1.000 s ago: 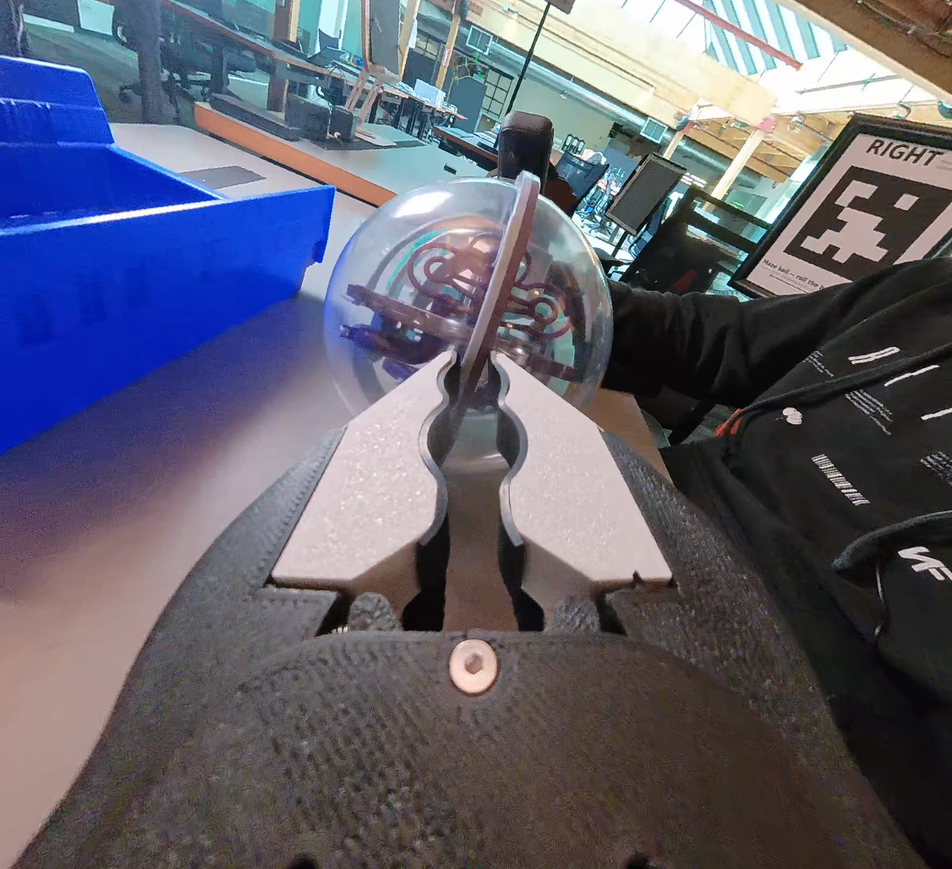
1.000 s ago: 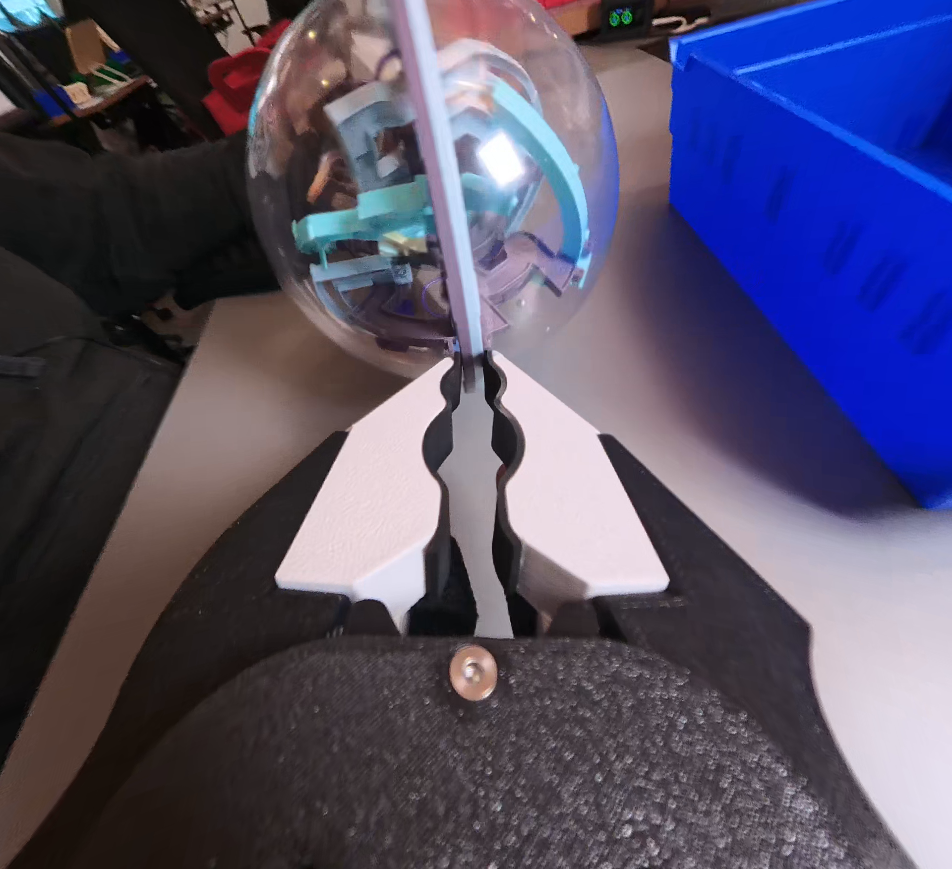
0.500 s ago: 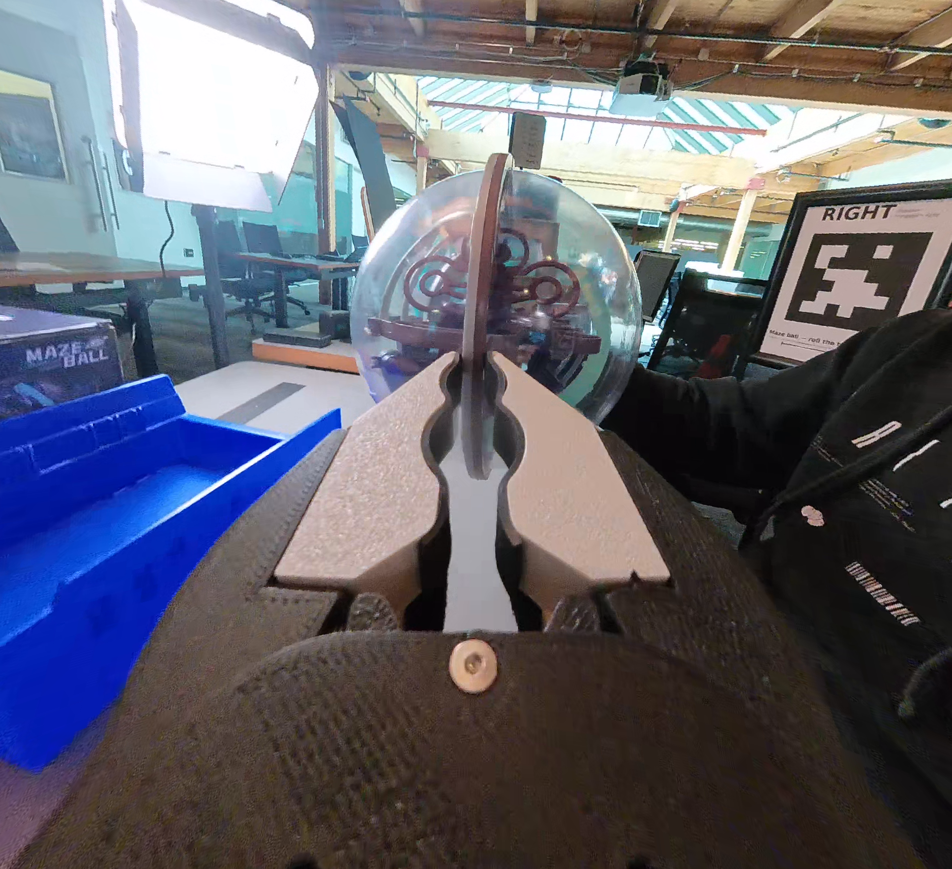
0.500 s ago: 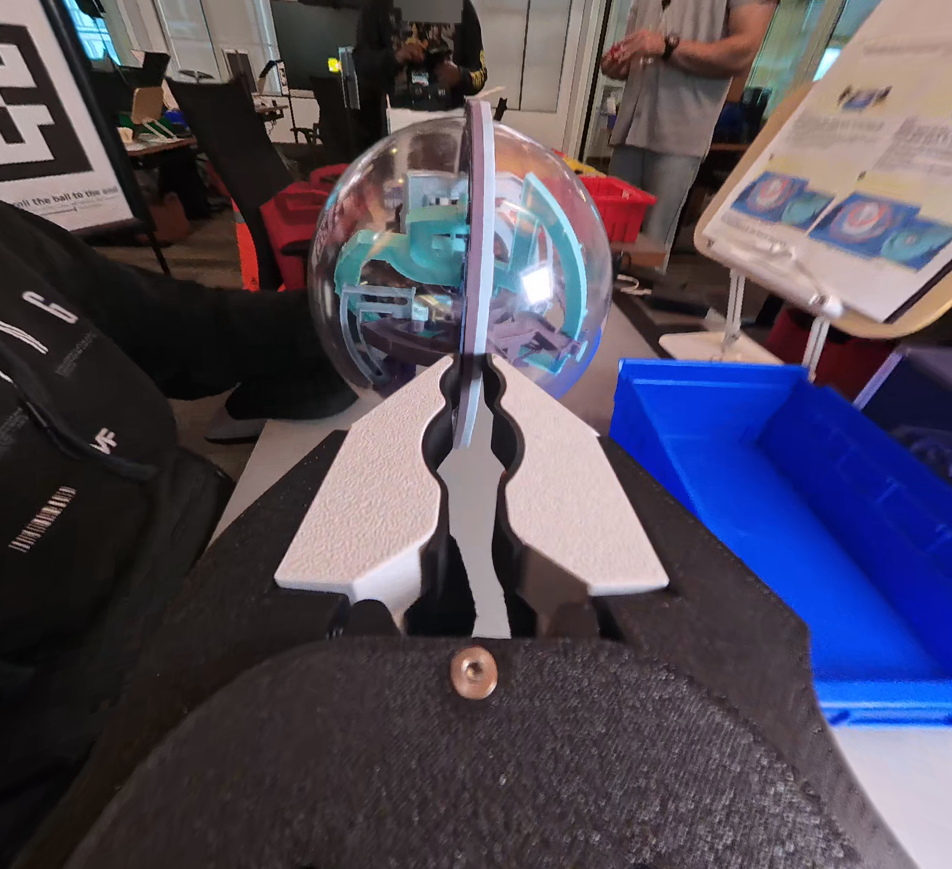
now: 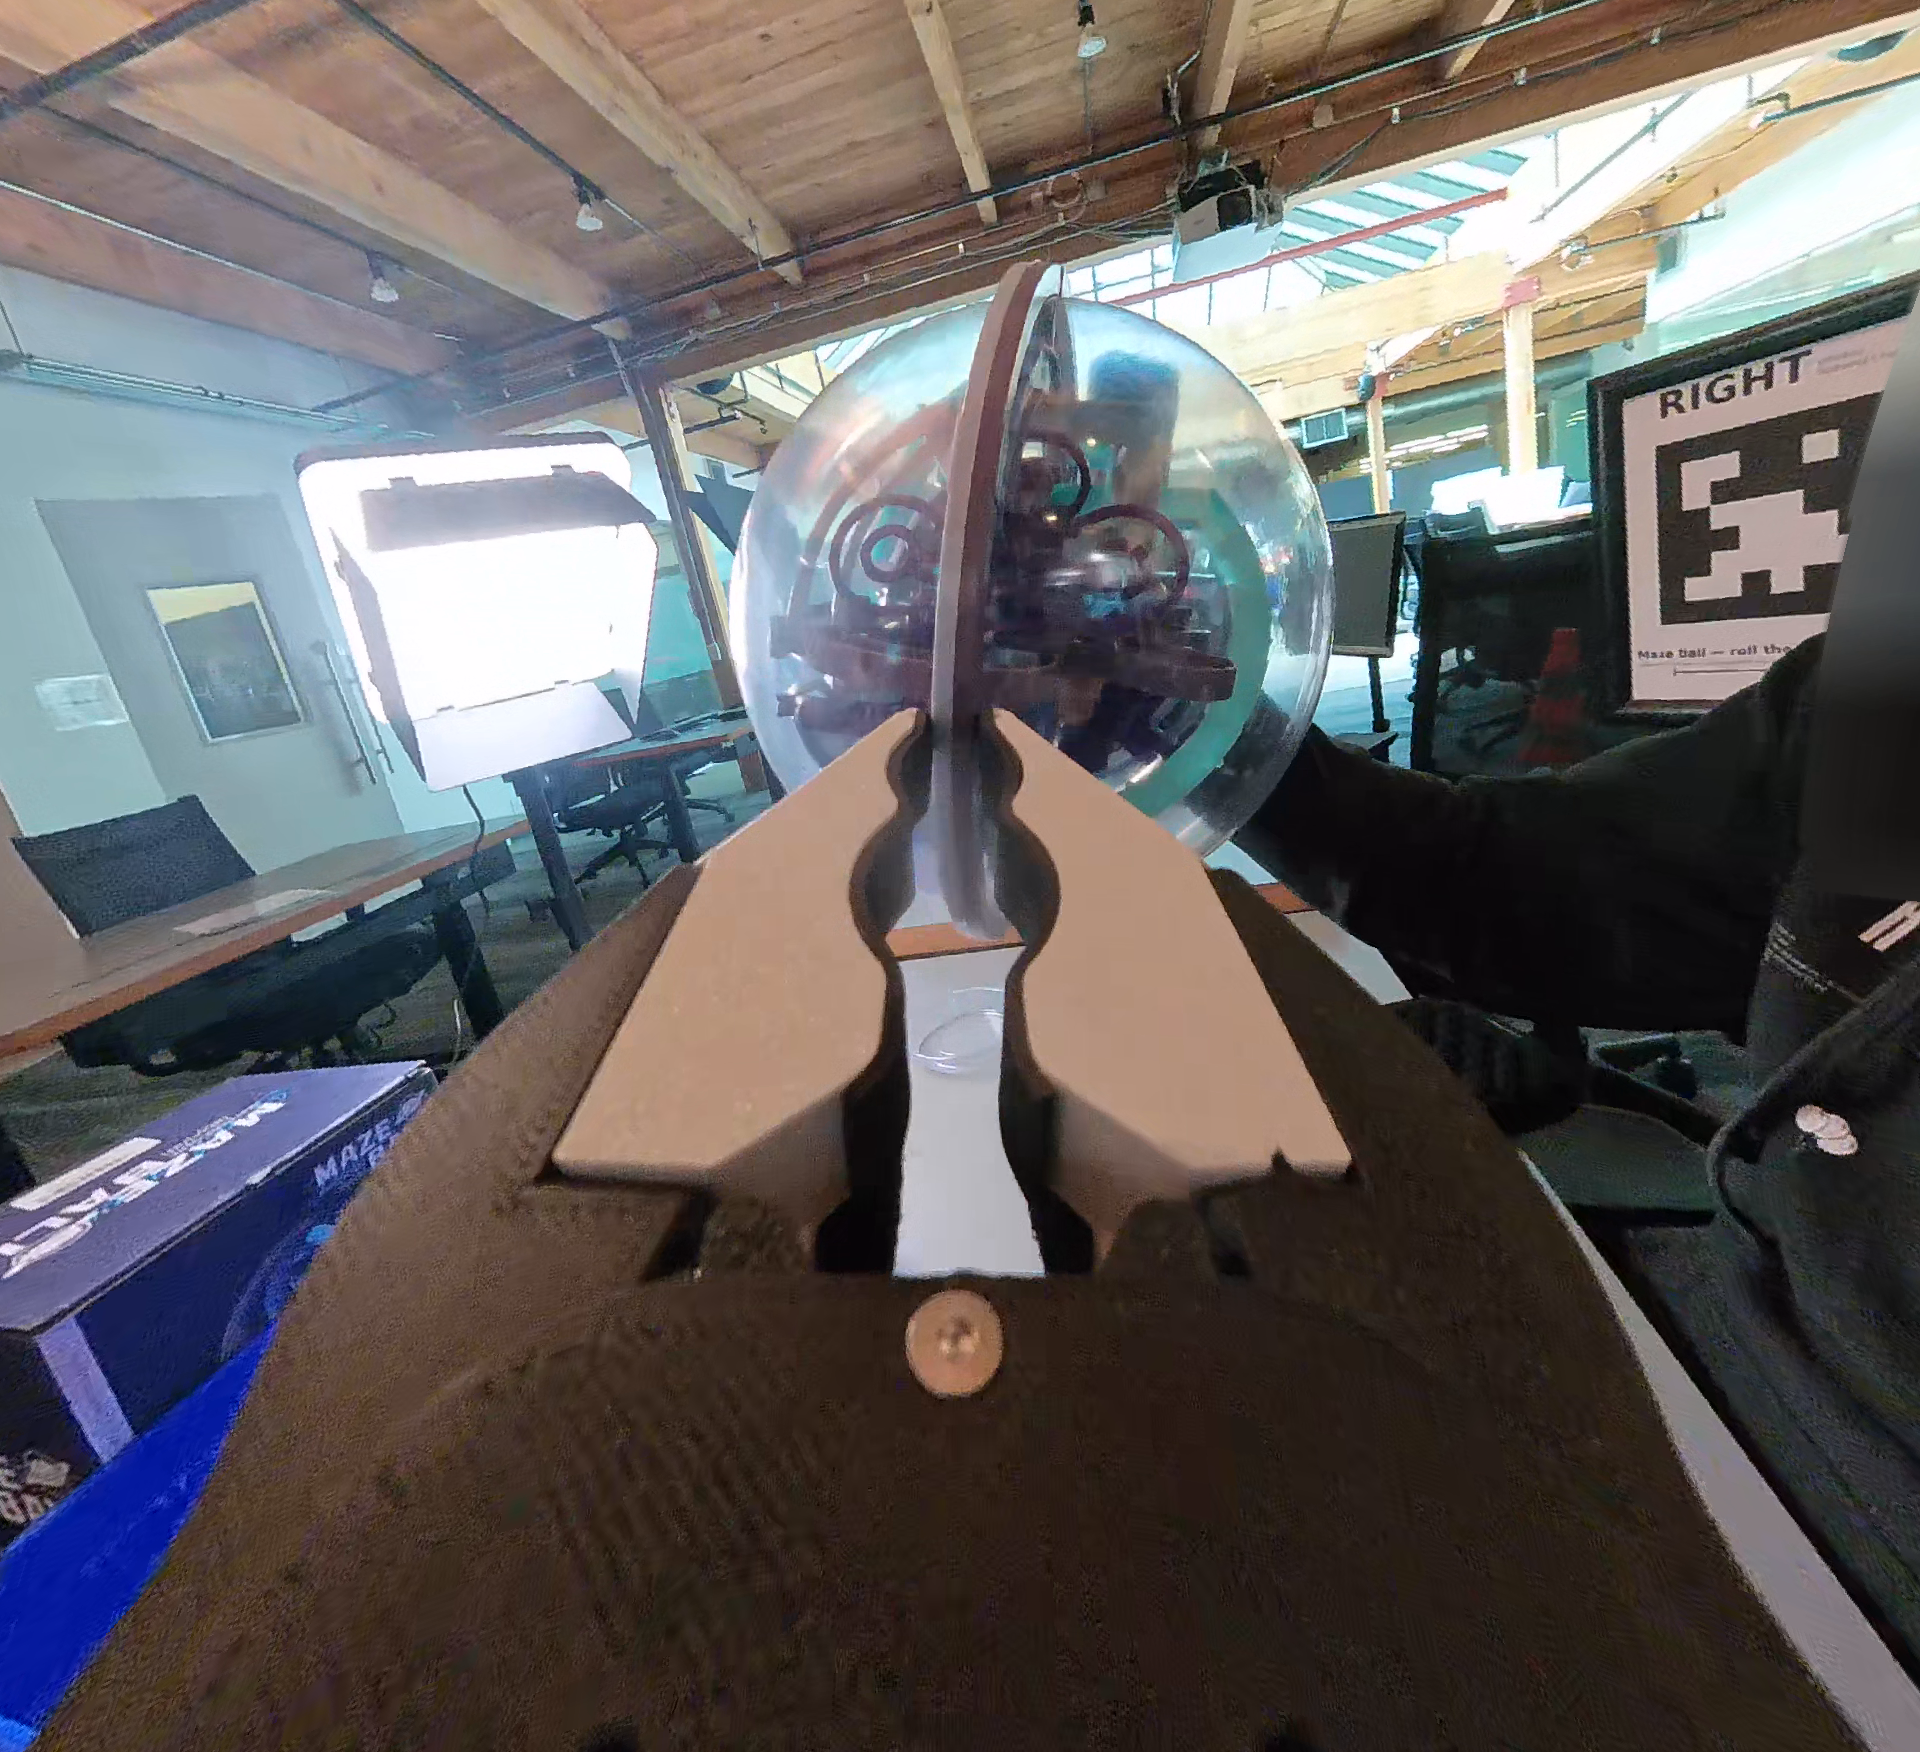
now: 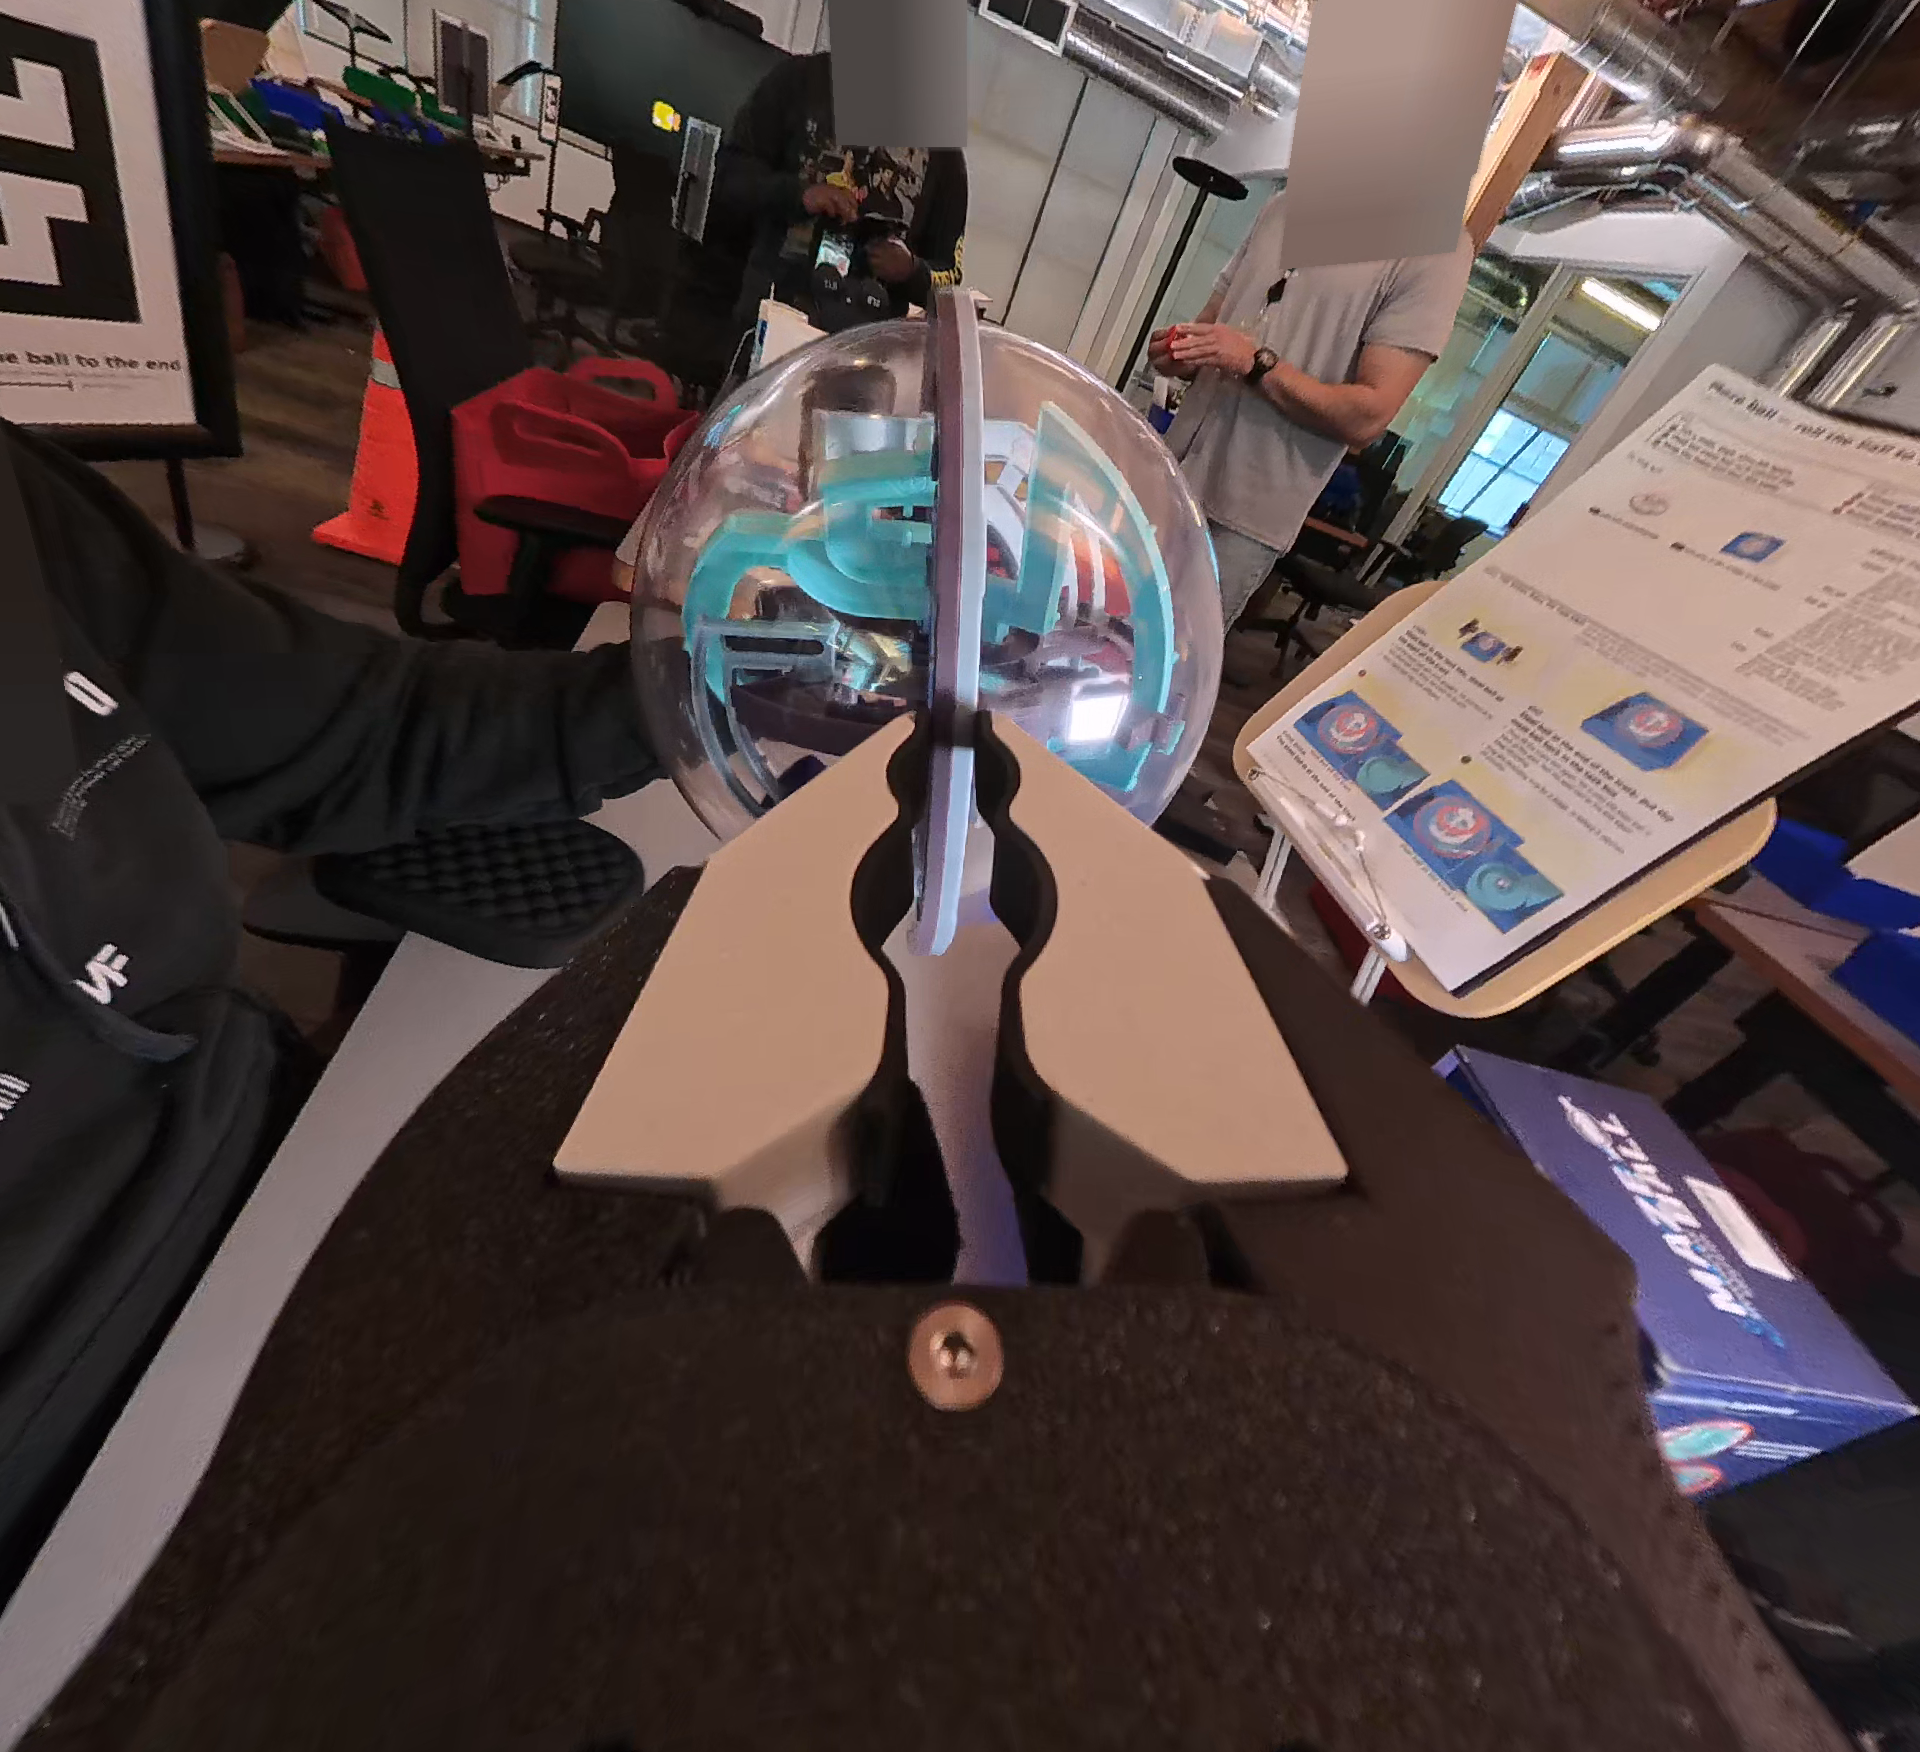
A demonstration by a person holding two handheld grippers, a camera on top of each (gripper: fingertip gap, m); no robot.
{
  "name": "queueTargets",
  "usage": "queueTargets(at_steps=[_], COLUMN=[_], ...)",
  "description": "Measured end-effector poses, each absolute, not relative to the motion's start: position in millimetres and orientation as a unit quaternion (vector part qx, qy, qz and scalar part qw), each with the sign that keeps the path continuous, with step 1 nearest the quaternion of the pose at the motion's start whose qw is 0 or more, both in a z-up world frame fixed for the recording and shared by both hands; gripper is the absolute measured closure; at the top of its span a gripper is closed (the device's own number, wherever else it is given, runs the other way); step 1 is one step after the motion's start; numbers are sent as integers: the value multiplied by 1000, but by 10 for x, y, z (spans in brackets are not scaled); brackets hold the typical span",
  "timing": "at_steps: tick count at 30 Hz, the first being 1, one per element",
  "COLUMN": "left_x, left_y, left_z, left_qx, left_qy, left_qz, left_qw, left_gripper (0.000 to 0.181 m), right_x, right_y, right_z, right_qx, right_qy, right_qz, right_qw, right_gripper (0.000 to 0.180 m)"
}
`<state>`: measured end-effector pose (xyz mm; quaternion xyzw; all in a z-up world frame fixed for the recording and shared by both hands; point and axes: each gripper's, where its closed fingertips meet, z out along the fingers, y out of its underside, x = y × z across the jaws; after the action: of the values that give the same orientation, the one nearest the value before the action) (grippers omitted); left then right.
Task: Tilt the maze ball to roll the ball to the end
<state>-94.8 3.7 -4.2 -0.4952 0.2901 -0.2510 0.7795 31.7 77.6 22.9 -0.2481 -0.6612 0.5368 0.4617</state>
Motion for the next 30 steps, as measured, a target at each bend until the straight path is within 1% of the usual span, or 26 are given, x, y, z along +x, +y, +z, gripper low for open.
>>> queueTargets(at_steps=[5, 10, 16, 30], left_x=[-894, -881, -889, -772], left_y=[21, 4, -23, -20], left_z=[-28, -79, -10, -5], left_qx=[-479, -476, -475, -451], left_qy=[310, 314, 324, 372], left_qz=[-234, -224, -208, -175], left_qw=[787, 790, 791, 792], left_gripper=[173, 173, 173, 174], right_x=[373, 379, 359, 454], right_y=[724, 715, 763, 791], right_z=[305, 251, 191, 204], right_qx=[-228, -220, -216, -181], right_qy=[-665, -668, -663, -667], right_qz=[528, 522, 525, 507], right_qw=[476, 483, 489, 516], right_gripper=[174, 174, 174, 174])
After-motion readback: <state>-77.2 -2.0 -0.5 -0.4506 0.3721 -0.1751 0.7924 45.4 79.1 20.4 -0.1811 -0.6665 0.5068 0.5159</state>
